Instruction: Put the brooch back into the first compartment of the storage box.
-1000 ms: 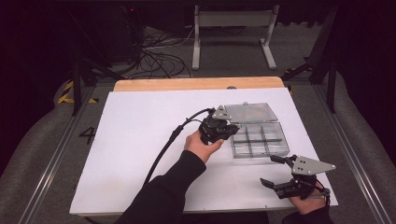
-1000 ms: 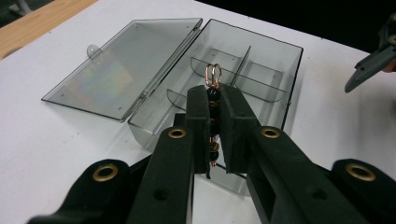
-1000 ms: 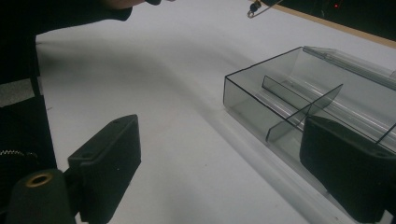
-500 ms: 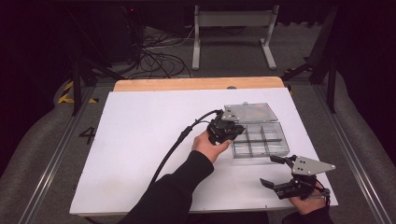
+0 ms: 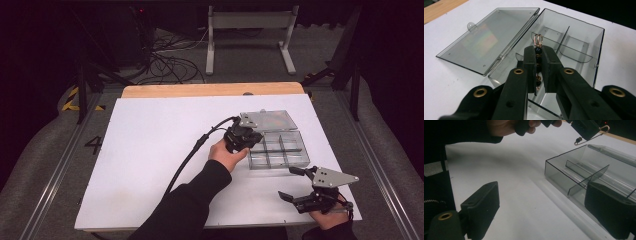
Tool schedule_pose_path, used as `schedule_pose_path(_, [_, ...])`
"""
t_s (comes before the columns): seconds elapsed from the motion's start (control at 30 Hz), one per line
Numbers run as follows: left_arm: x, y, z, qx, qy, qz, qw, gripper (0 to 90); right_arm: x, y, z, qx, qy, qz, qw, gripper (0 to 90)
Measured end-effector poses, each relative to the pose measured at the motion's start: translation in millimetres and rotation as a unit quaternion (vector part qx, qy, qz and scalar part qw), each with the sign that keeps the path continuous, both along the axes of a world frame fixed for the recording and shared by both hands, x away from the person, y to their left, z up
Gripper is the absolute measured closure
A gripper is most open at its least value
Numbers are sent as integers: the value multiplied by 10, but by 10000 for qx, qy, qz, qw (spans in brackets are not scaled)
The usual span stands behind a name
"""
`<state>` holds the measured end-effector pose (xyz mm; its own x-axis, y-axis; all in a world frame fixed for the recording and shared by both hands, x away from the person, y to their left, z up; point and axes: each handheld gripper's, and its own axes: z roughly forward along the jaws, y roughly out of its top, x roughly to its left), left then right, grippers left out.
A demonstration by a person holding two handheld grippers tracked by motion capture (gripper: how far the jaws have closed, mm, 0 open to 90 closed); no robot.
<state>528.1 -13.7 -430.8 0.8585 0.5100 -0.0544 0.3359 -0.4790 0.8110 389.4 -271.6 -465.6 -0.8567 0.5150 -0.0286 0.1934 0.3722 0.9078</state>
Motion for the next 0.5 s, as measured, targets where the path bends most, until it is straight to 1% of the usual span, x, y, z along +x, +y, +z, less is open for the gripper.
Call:
schedule_pose_path(0.1, [0,-7,0,1,-73,6,10000,827,1,1,-1,6,1,6,10000,130])
schedule_pose_path(0.13, [-3,-8,-2,-14,-116,30,9999,804,0,1,-1,8,0,6,10000,130])
schedule_pose_path(0.2, [-8,-14,-2,21,-285,51,9996,706,-2,-1,1,8,-4,0,10000,130])
schedule_pose_path(0.37, [-28,9,20,-6,-245,14,9997,665,-2,0,1,10,-1,4,10000,130])
schedule_pose_path(0.5, [-52,55,69,-36,-187,-42,9998,644,0,-1,0,10,1,5,10000,130])
